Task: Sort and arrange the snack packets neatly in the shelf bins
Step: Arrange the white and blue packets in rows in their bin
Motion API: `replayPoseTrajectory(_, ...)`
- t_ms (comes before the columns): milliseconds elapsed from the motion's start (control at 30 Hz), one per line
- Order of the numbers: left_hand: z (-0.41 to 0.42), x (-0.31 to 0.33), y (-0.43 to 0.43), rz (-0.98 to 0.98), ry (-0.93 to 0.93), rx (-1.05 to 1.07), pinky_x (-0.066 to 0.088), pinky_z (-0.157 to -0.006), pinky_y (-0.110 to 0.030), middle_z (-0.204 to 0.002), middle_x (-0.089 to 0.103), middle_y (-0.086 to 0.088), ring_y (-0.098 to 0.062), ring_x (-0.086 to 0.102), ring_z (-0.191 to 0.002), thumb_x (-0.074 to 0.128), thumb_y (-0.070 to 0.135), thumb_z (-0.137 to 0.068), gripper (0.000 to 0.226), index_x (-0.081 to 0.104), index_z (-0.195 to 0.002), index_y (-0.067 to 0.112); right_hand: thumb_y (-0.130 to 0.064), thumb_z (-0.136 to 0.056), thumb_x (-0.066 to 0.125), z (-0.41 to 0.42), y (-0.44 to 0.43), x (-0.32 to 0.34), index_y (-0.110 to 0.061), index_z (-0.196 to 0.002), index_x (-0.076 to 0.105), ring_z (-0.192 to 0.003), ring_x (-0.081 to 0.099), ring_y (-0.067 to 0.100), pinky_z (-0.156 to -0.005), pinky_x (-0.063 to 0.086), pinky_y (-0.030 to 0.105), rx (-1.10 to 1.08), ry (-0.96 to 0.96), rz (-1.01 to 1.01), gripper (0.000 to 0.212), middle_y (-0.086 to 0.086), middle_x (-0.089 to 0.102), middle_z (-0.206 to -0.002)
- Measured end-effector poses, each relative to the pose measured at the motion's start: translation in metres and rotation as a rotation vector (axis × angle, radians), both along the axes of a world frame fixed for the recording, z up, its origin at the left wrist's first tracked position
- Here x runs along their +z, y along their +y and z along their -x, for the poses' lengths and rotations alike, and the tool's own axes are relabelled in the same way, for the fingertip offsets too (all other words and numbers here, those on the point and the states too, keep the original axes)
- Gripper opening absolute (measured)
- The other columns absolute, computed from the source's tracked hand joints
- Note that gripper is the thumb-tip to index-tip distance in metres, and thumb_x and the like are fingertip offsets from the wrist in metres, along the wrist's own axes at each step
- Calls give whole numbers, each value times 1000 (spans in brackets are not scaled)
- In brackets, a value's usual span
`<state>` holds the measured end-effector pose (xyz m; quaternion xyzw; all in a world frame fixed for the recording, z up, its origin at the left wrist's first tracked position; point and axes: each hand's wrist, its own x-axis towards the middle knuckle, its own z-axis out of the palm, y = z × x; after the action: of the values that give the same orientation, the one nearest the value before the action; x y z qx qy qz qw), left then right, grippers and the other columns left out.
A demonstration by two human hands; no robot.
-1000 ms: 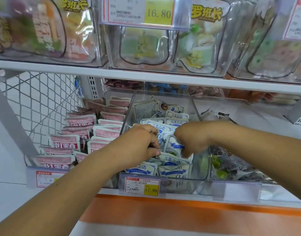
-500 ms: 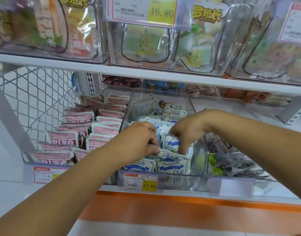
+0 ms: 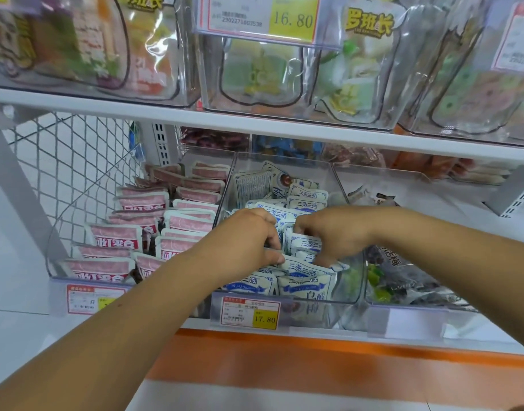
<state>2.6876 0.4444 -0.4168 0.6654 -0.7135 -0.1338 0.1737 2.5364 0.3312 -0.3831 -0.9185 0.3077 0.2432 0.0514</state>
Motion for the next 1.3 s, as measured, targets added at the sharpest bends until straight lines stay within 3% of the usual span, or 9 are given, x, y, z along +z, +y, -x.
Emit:
replayPoseTrajectory(67, 0, 0, 0, 0, -3, -2, 36, -98, -22, -139, 48, 6, -6, 44, -122, 71, 37, -85, 19, 75, -98, 24, -39, -79, 75, 1, -5, 8, -25, -124, 52, -100, 58, 16, -89, 49, 32, -41, -66, -116, 52, -5, 61, -114)
replayPoseTrajectory(233, 1, -1, -1, 7, -1, 4, 33, -99, -21, -140, 47, 6, -6, 42, -125, 70, 37, -86, 17, 75, -96, 25, -36, -81, 73, -1, -8, -7, -21, -90, 51, -75, 52, 18, -62, 39, 30, 56, -92, 15, 28, -5, 55, -79)
replayPoseTrajectory(400, -1, -1, -4, -4, -8, 7, 36, -98, -21, -138, 48, 7, -5, 45, -122, 71, 36, -85, 18, 75, -99, 26, -61, -71, 72, 8, 0, 16, -31, -119, 58, -96, 61, 5, -90, 48, 27, -123, -219, -247, 59, -19, 63, -104)
replayPoseTrajectory(567, -1, 4, -4, -31, 21, 22, 38, -97, -22, -129, 50, 8, -8, 49, -114, 73, 37, -82, 25, 70, -104, 25, -49, -82, 68, 11, 5, -1, -31, -134, 39, -102, 56, 18, -81, 45, 32, 79, -13, 159, 62, -5, 59, -123)
replayPoseTrajectory(733, 7, 2, -14, 93, -2, 68, 20, -111, -28, -154, 26, 7, -13, 21, -141, 58, 45, -92, 51, 42, -138, 28, -53, -85, 63, 13, 0, 18, -31, -123, 56, -102, 59, 11, -89, 47, 30, 17, -87, -81, 45, -12, 62, -116)
replayPoseTrajectory(800, 15, -4, -26, 91, -81, 69, 11, -117, -33, -160, 14, 1, -16, 10, -146, 51, 46, -95, 63, 26, -150, 25, -45, -93, 56, 8, -20, 25, -30, -123, 59, -111, 57, 12, -96, 45, 30, 4, -208, -12, 34, -8, 60, -123)
replayPoseTrajectory(900, 18, -13, -40, 14, -155, 98, 8, -118, -38, -161, 10, -1, -19, 8, -147, 42, 49, -98, 66, 16, -153, 24, -38, -98, 49, -7, -47, 17, -21, -144, 39, -128, 46, 23, -106, 39, 36, -7, -124, 172, 50, 5, 42, -146)
replayPoseTrajectory(1033, 8, -19, -43, 62, -171, 129, 15, -114, -35, -158, 20, 3, -18, 17, -143, 42, 55, -95, 65, 22, -150, 26, -36, -93, 55, -10, -53, -2, -20, -125, 53, -103, 58, 22, -89, 51, 38, 76, -2, 156, 36, 2, 57, -123)
replayPoseTrajectory(1300, 4, -22, -55, -14, -249, 58, 7, -119, -43, -158, 22, 8, -16, 17, -143, 27, 51, -100, 58, 17, -153, 30, -29, -100, 47, 1, -52, 25, -32, -136, 51, -114, 54, 6, -88, 38, 18, 0, -56, -71, 36, -11, 53, -138)
